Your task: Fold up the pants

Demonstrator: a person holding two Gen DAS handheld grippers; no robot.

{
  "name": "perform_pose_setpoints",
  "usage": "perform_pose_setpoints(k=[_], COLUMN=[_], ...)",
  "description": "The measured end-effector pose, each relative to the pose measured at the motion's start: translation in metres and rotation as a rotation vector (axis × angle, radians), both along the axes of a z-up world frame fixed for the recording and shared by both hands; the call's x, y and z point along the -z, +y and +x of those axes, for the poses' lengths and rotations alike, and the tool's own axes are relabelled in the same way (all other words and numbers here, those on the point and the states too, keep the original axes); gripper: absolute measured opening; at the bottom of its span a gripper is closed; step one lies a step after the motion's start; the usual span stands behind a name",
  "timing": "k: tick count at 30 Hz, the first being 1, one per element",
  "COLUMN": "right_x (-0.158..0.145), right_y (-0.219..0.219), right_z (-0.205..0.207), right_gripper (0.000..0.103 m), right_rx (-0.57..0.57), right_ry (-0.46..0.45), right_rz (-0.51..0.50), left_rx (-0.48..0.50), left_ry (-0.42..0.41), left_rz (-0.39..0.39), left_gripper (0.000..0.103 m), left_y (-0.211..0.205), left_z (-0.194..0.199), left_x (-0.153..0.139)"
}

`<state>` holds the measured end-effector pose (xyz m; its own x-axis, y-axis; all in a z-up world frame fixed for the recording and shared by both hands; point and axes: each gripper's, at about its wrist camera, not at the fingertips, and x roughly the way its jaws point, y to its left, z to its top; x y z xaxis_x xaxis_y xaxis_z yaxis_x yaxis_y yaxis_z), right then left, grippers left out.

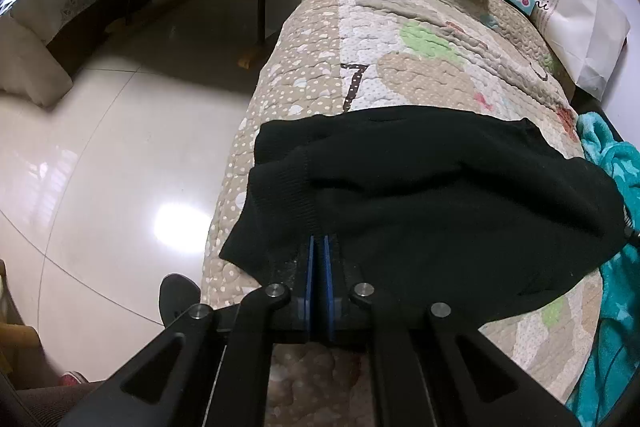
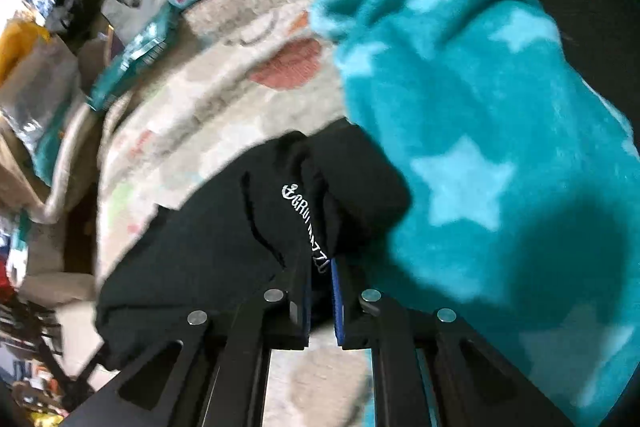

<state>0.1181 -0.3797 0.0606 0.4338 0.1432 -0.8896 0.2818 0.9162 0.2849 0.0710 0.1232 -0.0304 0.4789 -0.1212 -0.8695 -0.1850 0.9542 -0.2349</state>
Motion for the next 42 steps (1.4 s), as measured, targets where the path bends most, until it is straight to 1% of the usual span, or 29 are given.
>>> perform_pose_setpoints(k=[3,4,5,6,8,9,10,11,12,14,15,16,18,20,22,23,26,27,28,29,31,34,35,36,37,38,39,40,42], right_x=[0.019,0.025,0.029,0.03,0.023,0.017,0.01,0.0,-0.011,-0.029,-0.034,-0.039,-0.042,-0.038,-0.031,-0.026,-0.016,-0.013,-0.011,-0.007,0.001,0.019,0.03,0.037,0.046,0.055,0.064,0.066,0.063], right_y=[0.004,0.004,0.005,0.005,0.005,0.005,0.007,0.011,0.015,0.03,0.039,0.049,0.084,0.128,0.172,0.206,0.285,0.317,0.34,0.373,0.418,0.463,0.479,0.489,0.496,0.502,0.505,0.504,0.506], right_z=[0.0,0.001,0.001,0.0,-0.006,-0.009,-0.013,-0.016,-0.02,-0.022,-0.021,-0.019,-0.007,0.002,0.007,0.008,0.009,0.009,0.009,0.008,0.005,0.003,0.0,-0.001,-0.004,-0.003,-0.001,0.0,0.014], right_gripper=[0.011,0.015,0.024,0.03,0.049,0.052,0.058,0.061,0.061,0.062,0.062,0.062,0.062,0.062,0.062,0.062,0.062,0.062,0.062,0.062,0.062,0.061,0.059,0.056,0.036,0.011,0.011,0.011,0.01], right_rx=[0.005,0.0,-0.003,0.001,0.015,0.018,0.019,0.018,0.009,-0.025,-0.051,-0.082,-0.206,-0.363,-0.496,-0.602,-0.846,-0.939,-1.003,-1.091,-1.224,-1.359,-1.416,-1.45,-1.486,-1.514,-1.528,-1.53,-1.5], right_ry=[0.087,0.111,0.13,0.135,0.109,0.092,0.071,0.04,0.002,-0.065,-0.091,-0.109,-0.135,-0.157,-0.172,-0.182,-0.195,-0.201,-0.208,-0.225,-0.248,-0.264,-0.263,-0.259,-0.245,-0.214,-0.178,-0.174,-0.162], right_rz=[-0.049,-0.065,-0.084,-0.104,-0.128,-0.143,-0.163,-0.191,-0.224,-0.253,-0.242,-0.227,-0.198,-0.158,-0.126,-0.111,-0.091,-0.104,-0.119,-0.153,-0.197,-0.261,-0.308,-0.344,-0.382,-0.409,-0.448,-0.452,-0.415], left_rx=[-0.002,-0.006,-0.013,-0.024,-0.088,-0.12,-0.167,-0.216,-0.26,-0.302,-0.313,-0.316,-0.316,-0.313,-0.326,-0.338,-0.383,-0.401,-0.419,-0.435,-0.473,-0.523,-0.535,-0.543,-0.549,-0.553,-0.558,-0.564,-0.574], left_ry=[0.0,0.0,-0.002,-0.007,-0.031,-0.045,-0.065,-0.083,-0.09,-0.085,-0.077,-0.067,-0.054,-0.052,-0.048,-0.046,-0.03,-0.02,-0.007,0.0,0.003,-0.003,-0.005,-0.006,-0.008,-0.011,-0.015,-0.018,-0.023], left_rz=[-0.002,-0.009,-0.019,-0.029,-0.037,-0.051,-0.085,-0.12,-0.137,-0.153,-0.165,-0.176,-0.188,-0.21,-0.223,-0.229,-0.28,-0.29,-0.291,-0.289,-0.302,-0.317,-0.323,-0.328,-0.329,-0.33,-0.331,-0.332,-0.34], left_gripper=[0.006,0.006,0.007,0.008,0.008,0.008,0.008,0.008,0.009,0.01,0.01,0.01,0.01,0.013,0.014,0.014,0.014,0.014,0.014,0.014,0.014,0.014,0.014,0.014,0.014,0.014,0.014,0.014,0.014], left_y=[0.001,0.003,0.005,0.008,0.021,0.029,0.04,0.051,0.06,0.069,0.071,0.071,0.068,0.065,0.066,0.068,0.079,0.083,0.086,0.089,0.098,0.111,0.114,0.116,0.118,0.119,0.121,0.122,0.124], left_z=[-0.001,-0.002,-0.003,-0.004,-0.01,-0.013,-0.017,-0.022,-0.025,-0.03,-0.032,-0.032,-0.033,-0.033,-0.035,-0.036,-0.041,-0.042,-0.043,-0.045,-0.048,-0.052,-0.052,-0.053,-0.053,-0.054,-0.054,-0.054,-0.055], left_x=[0.0,0.0,-0.001,-0.003,-0.009,-0.012,-0.016,-0.018,-0.019,-0.017,-0.015,-0.012,-0.009,-0.007,-0.005,-0.004,0.003,0.006,0.008,0.01,0.012,0.013,0.013,0.013,0.013,0.013,0.012,0.012,0.011])
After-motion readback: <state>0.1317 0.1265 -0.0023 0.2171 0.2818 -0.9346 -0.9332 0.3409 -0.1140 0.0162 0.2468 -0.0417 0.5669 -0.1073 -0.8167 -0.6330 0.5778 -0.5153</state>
